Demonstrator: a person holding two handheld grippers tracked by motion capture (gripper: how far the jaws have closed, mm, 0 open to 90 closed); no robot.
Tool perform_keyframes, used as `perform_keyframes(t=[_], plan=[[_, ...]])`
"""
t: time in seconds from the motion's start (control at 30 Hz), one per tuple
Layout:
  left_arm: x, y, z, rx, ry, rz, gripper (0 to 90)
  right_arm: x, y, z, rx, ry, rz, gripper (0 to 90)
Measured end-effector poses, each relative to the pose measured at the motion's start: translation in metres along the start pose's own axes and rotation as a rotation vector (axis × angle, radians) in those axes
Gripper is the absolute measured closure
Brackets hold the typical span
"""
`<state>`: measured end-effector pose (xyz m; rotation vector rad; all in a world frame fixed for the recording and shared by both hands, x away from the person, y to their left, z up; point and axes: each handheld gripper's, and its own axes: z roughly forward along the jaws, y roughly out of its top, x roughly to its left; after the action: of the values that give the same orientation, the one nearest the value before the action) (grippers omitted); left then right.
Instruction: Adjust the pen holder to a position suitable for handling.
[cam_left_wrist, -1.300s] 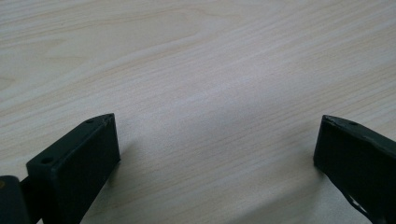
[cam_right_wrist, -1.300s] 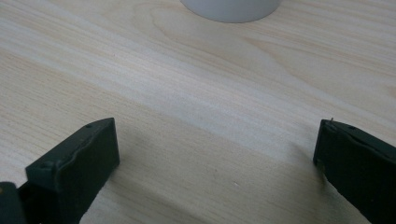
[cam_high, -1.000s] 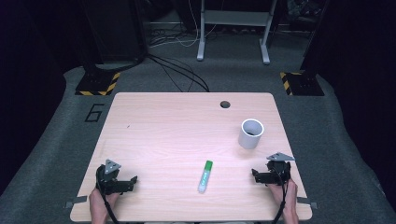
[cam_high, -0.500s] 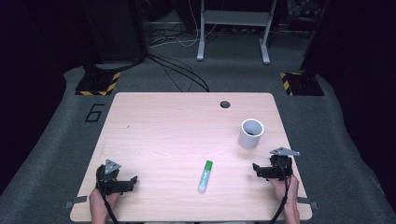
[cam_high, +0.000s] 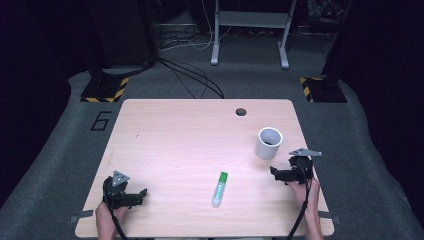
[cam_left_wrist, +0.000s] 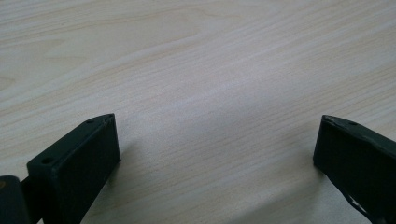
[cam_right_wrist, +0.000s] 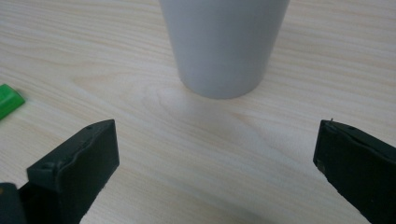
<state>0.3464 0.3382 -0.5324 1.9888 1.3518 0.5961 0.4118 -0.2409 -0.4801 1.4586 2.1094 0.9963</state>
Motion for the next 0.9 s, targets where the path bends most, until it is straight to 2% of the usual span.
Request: perform_keyframes(t=[0.3,0.53,0.9], plan=[[0.000,0.000,0.000,0.000,0.000,0.001,0.4,-0.001,0.026,0.006,0.011,0.025,-0.003,0.0],[0.000,0.000,0.000,0.000,0.000,0.001,0.4,-0.001,0.039,0.013,0.022,0.026,-0.013,0.0],[0.000,0.000,0.000,0.001,0.000,0.001,0.4,-0.006,0.059,0.026,0.031,0.035,0.002,0.0]])
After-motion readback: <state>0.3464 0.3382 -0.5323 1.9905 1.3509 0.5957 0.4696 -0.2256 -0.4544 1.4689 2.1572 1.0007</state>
